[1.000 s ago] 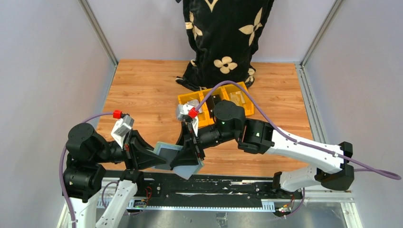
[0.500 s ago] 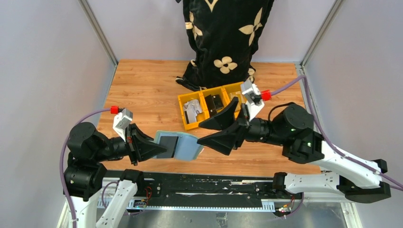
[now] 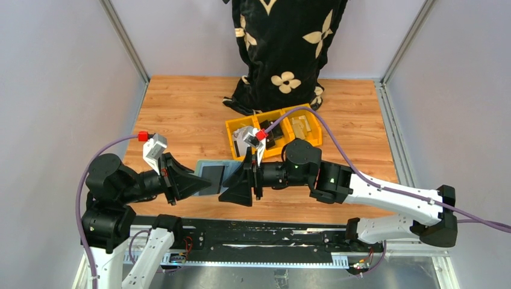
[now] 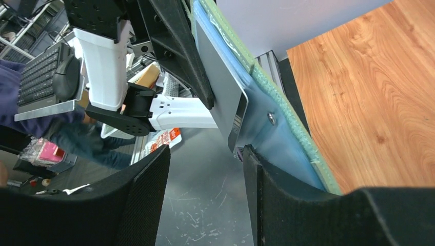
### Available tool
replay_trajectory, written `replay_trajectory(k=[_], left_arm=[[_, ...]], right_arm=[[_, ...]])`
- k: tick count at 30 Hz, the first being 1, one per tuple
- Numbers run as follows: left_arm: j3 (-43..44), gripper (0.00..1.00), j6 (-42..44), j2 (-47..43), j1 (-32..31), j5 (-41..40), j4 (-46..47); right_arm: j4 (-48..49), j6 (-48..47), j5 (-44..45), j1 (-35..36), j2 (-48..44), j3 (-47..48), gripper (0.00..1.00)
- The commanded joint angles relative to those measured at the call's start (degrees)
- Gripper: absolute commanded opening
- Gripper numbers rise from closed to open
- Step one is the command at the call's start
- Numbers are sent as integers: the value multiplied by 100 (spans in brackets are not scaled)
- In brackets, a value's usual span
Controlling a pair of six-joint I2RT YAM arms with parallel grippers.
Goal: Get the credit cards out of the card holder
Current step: Remove the credit card from the card holder.
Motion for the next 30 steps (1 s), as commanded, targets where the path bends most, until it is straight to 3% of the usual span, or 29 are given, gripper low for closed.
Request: replay_trajectory(k=[1, 5, 18, 25, 28, 30], left_arm=[[-67, 0, -376, 45, -10, 547, 432], [-151, 0, -636, 21, -10, 907, 652], [-300, 1, -853, -80, -10, 1289, 848], [-349, 30, -893, -105, -10, 1449, 868], [-353, 42, -947, -96, -10, 1485, 871], [-365, 45, -957, -79, -10, 1558, 871]], right_arm=[[256, 46, 177, -76, -226, -104, 58], [346, 83, 226, -132, -235, -135, 56], [742, 394, 273, -146, 134, -10, 27], [1422, 520, -384, -145, 84, -170, 4], [1623, 568, -730, -147, 76, -184, 0], [1697, 584, -979, -145, 122, -152, 0]])
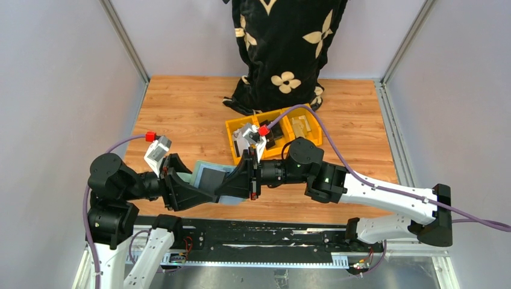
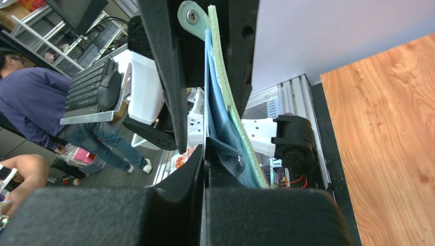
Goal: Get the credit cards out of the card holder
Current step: Remove the credit card from the card holder.
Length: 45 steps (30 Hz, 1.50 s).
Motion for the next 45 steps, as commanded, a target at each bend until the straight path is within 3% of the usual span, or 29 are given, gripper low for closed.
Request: replay_trajectory(k=[1, 5, 11, 17, 20, 26, 31, 35, 45], left_arm=[[-41, 45, -143, -41, -10, 380, 33], [29, 38, -254, 73, -10, 637, 32], [269, 21, -234, 242, -10, 834, 30], [274, 7, -167, 199, -10, 708, 29], [273, 6, -167, 173, -10, 688, 37], [315, 6, -199, 137, -10, 674, 36], [329, 22, -242, 128, -10, 668, 39], [360, 28, -285, 152, -10, 678, 34], [435, 13, -281, 202, -10, 657, 32]], right_arm=[[623, 94, -613, -71, 44, 37, 0], [478, 57, -743, -76, 96, 109, 0], [330, 37, -730, -62, 34, -16, 1], [633, 170, -655, -67, -111, -306, 17], [850, 242, -660, -70, -155, -372, 16], [1112, 305, -643, -70, -244, -459, 0], [1171, 272, -580, -70, -365, -608, 0], [1137, 267, -650, -70, -388, -653, 0], [970, 233, -643, -70, -473, -813, 0]])
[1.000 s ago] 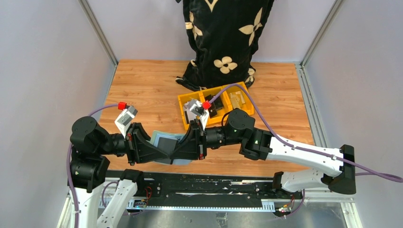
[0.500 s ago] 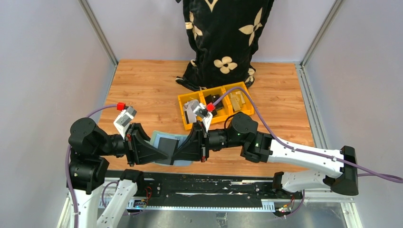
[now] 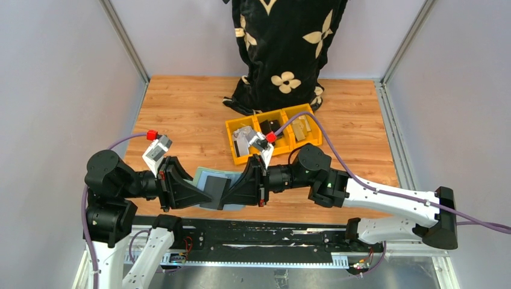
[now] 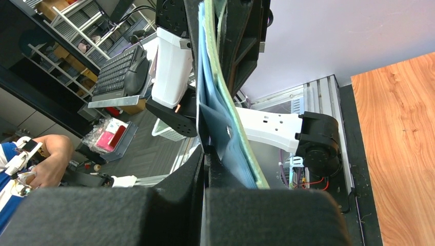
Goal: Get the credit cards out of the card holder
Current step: Remove the credit card from the card holder.
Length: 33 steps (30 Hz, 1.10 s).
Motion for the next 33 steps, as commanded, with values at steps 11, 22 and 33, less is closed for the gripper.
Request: replay_trajectory(k=[11, 22, 33], left_arm=[[112, 0, -475, -42, -10, -82, 470], [86, 0, -515, -62, -10, -102, 566], [130, 0, -504, -18, -10, -313, 667]], right_arm=[[479, 57, 110, -60, -188, -198, 12], [826, 151, 458, -63, -238, -127, 12], [340, -18, 632, -346, -1179, -961, 0]])
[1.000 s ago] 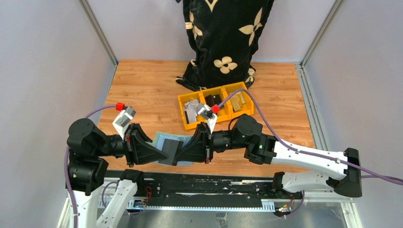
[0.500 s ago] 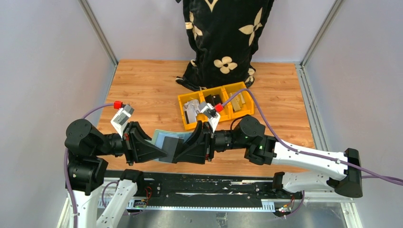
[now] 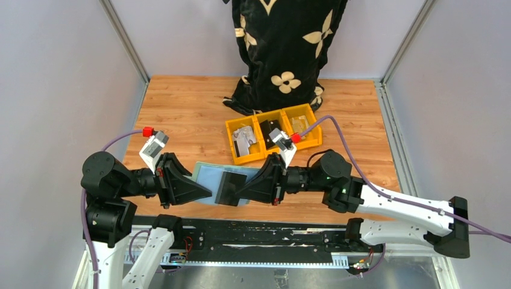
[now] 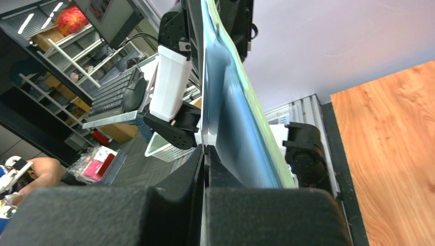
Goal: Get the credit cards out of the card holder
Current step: Remove the credit card from the card holder, then place the credit card in the storage box.
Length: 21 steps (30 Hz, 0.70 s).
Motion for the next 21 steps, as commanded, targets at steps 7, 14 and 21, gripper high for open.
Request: replay_trajectory(k=[7, 14, 21], left_arm=[[277, 0, 809, 20, -10, -532, -479], [555, 0, 2859, -136, -10, -1977, -1876], [472, 0, 3014, 10, -9, -1261, -2295]], right_arm=[[-1970, -555, -390, -1580, -1051, -142, 0], [-4124, -1460, -302, -3520, -522, 667, 0], [-5143, -2525, 442, -4311, 1354, 1607, 0]])
